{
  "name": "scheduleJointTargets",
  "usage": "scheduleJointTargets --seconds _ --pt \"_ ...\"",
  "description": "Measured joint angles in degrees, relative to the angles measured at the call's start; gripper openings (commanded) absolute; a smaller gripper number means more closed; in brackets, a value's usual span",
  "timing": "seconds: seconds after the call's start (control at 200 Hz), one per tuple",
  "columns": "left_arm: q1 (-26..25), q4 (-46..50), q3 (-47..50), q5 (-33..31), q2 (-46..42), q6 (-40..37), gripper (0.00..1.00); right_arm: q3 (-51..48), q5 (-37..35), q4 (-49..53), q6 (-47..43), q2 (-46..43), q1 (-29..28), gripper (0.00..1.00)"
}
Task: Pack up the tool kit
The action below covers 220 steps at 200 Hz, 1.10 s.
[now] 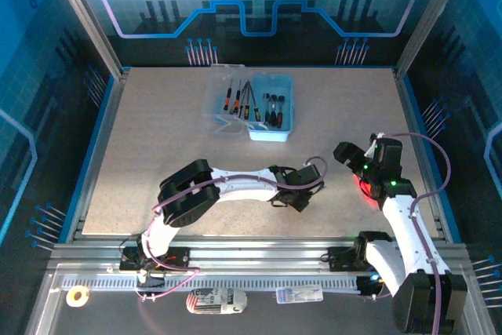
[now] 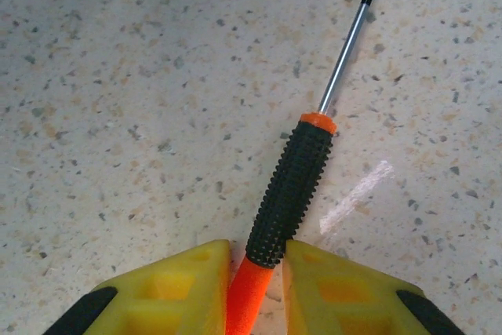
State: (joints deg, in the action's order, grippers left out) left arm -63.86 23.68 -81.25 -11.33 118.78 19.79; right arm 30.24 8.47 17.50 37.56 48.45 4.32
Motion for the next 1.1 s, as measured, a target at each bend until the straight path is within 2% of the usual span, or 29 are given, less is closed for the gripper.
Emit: scheduleJointTargets --seconds 0.31,0.61,0.881,0.926,1.021,1.101 --pt "3.78 4.17 3.85 1.33 -3.13 2.69 0.38 0.0 1.31 -1.42 0.02 1.05 0.04 0.89" --pt "4.52 8.22 2.89 4.57 -3.37 2.71 0.28 0.0 2.73 -2.64 0.17 1.95 0.22 0.89" --pt "4.59 12.13 1.86 8.07 -3.37 2.84 0.25 0.0 2.99 -2.86 0.17 1.95 0.24 0.9" --pt "4.52 13.03 1.51 8.7 -3.34 2.84 0.26 -0.02 3.06 -3.02 0.2 1.95 0.24 0.9" --pt "4.17 14.71 0.37 9.62 -3.28 3.02 0.34 -0.04 3.17 -3.04 0.17 1.92 0.24 0.91" --pt "4.07 15.69 -0.96 9.73 -3.02 2.8 0.35 -0.04 3.17 -3.04 0.17 1.92 0.24 0.91"
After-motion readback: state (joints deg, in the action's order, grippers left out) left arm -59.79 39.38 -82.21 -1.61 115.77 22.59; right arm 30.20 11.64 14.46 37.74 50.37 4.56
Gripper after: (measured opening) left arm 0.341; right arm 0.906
